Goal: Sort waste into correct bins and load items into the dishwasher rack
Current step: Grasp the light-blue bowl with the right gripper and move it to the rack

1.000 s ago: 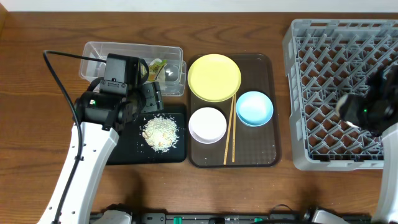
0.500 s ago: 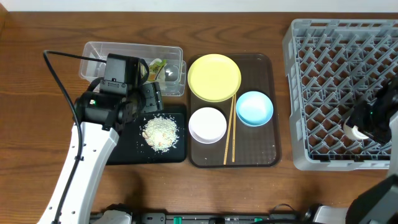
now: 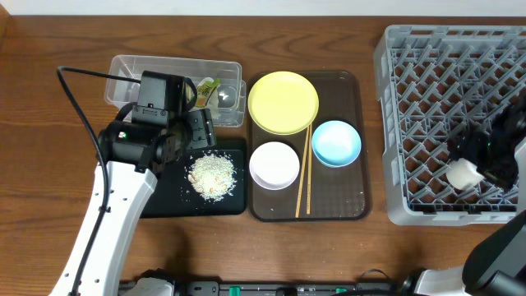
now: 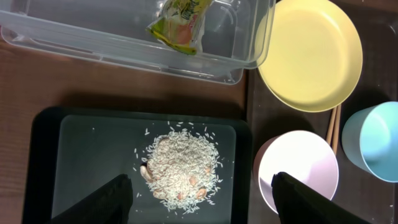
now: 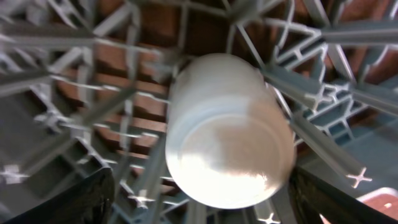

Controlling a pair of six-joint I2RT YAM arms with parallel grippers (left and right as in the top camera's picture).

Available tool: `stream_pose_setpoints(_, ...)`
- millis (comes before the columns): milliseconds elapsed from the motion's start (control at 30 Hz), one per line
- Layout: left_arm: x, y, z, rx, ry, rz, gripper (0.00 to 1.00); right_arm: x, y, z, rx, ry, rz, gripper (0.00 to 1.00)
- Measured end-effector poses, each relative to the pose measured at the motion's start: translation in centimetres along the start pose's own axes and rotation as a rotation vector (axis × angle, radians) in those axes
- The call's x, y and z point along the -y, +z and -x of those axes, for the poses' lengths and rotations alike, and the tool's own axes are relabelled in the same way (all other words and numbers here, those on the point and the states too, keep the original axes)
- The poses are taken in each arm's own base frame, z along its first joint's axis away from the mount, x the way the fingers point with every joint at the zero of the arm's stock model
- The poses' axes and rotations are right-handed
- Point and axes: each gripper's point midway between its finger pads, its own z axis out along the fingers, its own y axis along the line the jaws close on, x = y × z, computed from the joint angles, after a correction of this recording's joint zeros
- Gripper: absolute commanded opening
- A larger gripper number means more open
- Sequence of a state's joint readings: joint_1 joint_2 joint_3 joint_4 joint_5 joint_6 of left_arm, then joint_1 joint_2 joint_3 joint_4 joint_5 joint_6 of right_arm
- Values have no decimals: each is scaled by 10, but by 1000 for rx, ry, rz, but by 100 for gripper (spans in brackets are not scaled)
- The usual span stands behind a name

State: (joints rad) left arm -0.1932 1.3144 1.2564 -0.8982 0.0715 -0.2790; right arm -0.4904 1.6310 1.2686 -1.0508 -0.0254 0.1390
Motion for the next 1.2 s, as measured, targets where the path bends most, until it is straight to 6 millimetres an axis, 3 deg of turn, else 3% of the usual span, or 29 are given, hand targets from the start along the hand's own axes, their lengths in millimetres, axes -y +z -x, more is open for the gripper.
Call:
stream_pose_setpoints(133, -2, 0, -4, -17, 0, 6, 75, -21, -24, 19, 91, -19, 109, 76)
stream_pose_setpoints(267, -6, 0, -10, -39, -1, 27, 75, -73, -61, 27, 213, -164, 287, 75)
stream_pose_setpoints(400, -28, 0, -24, -86, -59, 147, 75, -136, -78, 5, 234, -400, 401, 75)
stream_pose_setpoints(533, -43, 1, -29, -103, -120, 239, 75, -187, -75, -27, 212, -615, 427, 76)
stream_pose_setpoints(633, -47, 0, -29, -95, -139, 264, 75, -213, -64, -44, 196, -716, 391, 74)
stream_pose_setpoints(767, -49, 0, -28, -88, -152, 276, 75, -232, -32, -63, 123, -773, 314, 70)
stream_pose_setpoints(900, -50, 0, -28, -86, -155, 279, 75, -233, 6, -71, 48, -743, 204, 65)
stream_pose_setpoints(1033, -50, -1, -28, -84, -154, 282, 75, -226, 39, -73, -16, -691, 111, 50)
stream_pose_setpoints(1200, -50, -1, -27, -84, -154, 283, 75, -218, 67, -77, -75, -653, 49, 32)
